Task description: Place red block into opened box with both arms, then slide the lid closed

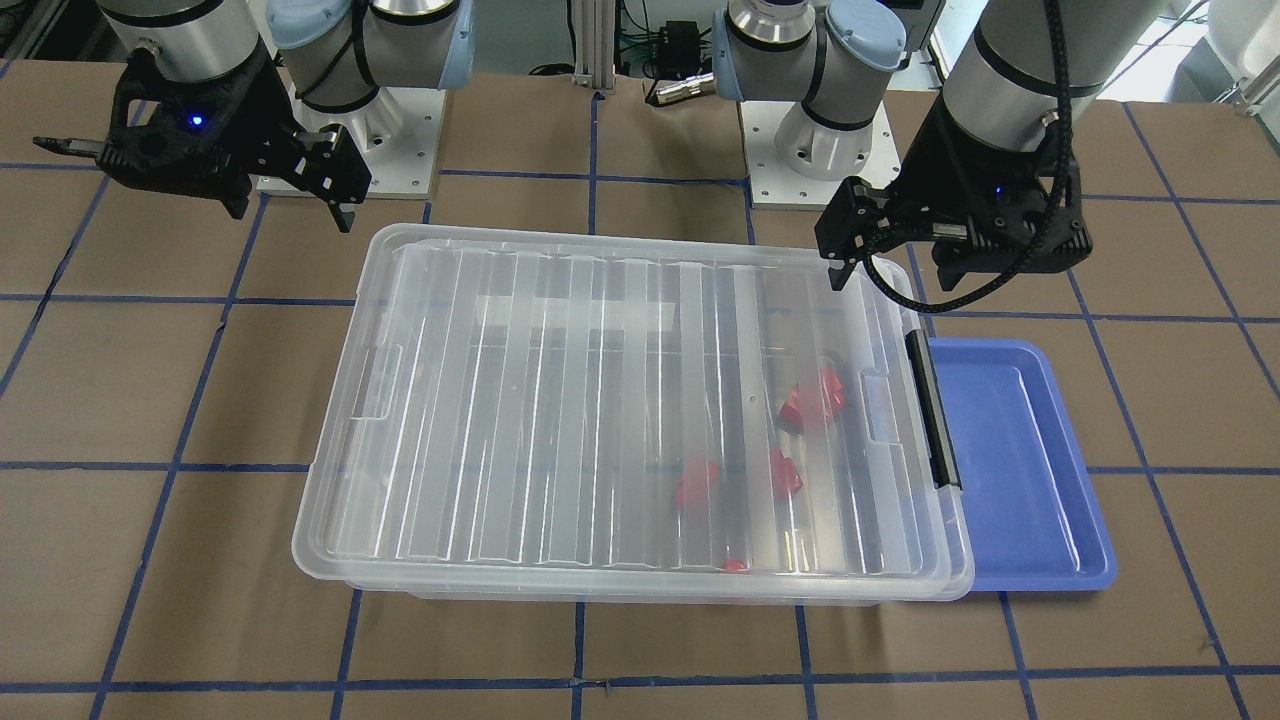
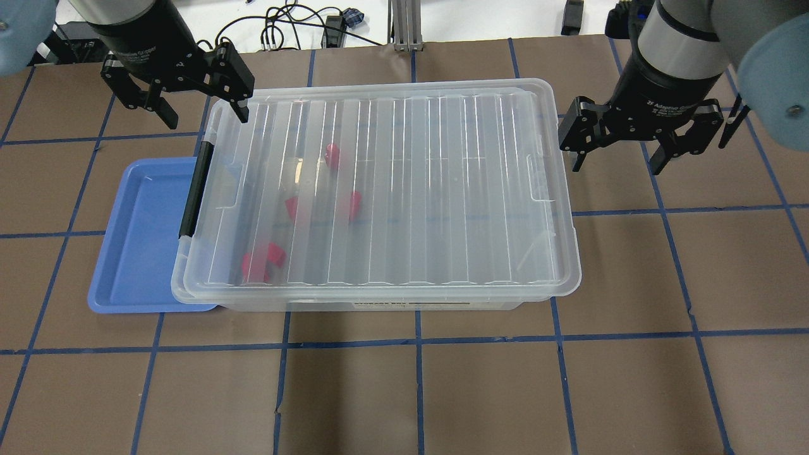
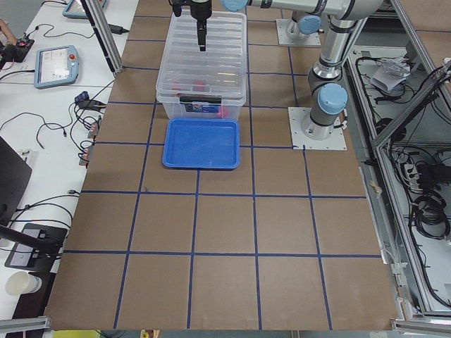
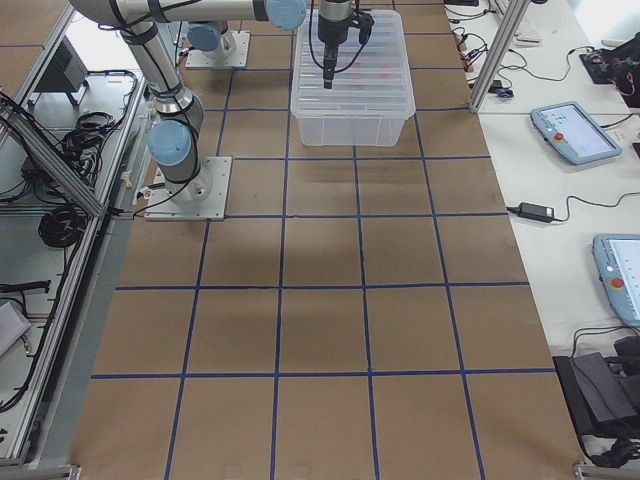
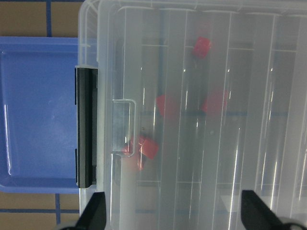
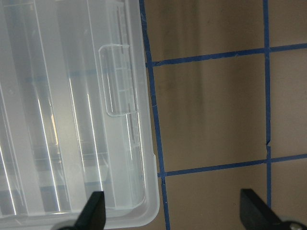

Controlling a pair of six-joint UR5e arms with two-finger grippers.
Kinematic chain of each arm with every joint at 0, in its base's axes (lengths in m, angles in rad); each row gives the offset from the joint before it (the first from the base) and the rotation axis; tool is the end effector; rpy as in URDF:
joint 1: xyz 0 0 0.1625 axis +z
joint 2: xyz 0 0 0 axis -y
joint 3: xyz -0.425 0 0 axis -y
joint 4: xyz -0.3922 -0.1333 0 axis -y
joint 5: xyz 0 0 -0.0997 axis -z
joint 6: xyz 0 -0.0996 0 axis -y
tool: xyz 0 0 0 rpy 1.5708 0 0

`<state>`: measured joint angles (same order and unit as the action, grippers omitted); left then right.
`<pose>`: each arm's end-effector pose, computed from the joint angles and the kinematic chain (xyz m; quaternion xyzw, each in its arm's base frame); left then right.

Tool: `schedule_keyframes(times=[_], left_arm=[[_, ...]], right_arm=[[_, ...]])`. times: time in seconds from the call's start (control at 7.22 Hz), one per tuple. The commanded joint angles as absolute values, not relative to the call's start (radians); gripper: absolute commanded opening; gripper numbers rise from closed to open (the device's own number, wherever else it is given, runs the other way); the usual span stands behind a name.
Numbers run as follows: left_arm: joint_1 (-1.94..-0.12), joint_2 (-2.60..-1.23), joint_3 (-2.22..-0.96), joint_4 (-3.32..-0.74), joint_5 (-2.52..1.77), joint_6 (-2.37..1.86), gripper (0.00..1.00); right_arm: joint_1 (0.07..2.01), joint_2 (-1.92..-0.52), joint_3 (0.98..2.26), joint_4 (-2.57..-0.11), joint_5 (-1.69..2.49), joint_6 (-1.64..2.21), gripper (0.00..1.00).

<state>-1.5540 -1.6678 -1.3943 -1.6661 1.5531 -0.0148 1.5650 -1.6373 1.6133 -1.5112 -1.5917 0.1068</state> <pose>-0.1261 -0.5324 0.5155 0.0159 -0.9998 -0.0079 0.0089 0.1286 -0.4607 0.4929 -0.0561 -0.9982 -0.0172 0.0113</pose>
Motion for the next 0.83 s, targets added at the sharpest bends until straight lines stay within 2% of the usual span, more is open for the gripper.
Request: schedule_keyframes(times=[0.0, 0.69], left_arm=[[-1.555, -1.666, -1.391, -1.672, 1.563, -0.015, 1.0], [-1.559, -1.663, -1.39, -1.642, 1.56, -0.005, 1.0]], right_arm=[[1.565, -1.643, 1.618, -1.512, -1.598, 0.109, 1.0], [1.565, -1.651, 1.617, -1.511, -1.594, 0.107, 1.0]])
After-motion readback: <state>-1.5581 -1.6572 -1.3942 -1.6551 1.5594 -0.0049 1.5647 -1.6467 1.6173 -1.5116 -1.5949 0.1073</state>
